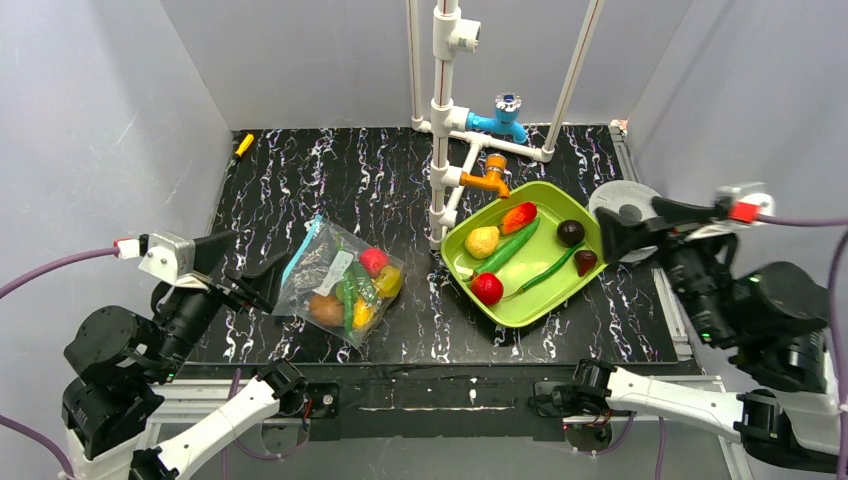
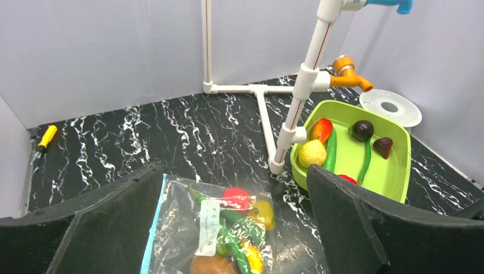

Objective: Place the food in the zip-top bag and seal the zipper
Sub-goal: Reset both arms

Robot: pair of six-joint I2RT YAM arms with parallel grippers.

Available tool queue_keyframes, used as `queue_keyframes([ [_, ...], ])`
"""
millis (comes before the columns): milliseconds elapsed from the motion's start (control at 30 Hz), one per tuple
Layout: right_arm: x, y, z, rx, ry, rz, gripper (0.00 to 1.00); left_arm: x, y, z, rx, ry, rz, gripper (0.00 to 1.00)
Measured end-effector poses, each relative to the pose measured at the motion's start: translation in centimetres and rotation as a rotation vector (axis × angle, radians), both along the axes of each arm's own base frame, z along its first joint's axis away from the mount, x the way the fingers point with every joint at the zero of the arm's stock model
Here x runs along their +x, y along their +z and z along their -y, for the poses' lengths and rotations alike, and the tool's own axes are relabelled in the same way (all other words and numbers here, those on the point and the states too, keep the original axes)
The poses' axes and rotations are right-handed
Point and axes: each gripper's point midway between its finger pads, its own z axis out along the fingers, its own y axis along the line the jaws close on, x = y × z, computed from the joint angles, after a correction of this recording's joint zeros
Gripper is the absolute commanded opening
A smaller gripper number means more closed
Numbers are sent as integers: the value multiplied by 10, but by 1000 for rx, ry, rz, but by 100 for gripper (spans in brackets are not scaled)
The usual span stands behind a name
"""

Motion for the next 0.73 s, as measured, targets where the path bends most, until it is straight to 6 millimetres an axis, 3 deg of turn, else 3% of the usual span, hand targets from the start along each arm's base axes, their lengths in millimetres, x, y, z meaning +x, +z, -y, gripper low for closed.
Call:
queue_keyframes([
  [33,-5,10,27,57,-51,25,98,0,5,-1,0,5,19,96],
  [167,-5,15,43,83,-100,37,98,0,14,-8,-14,28,56,96],
  [400,2,8,33,26,-125,21,98,-5,23,-20,-48,63,97,97],
  [733,7,0,33,8,-163,23,98,-7,25,-22,-56,66,104,97],
])
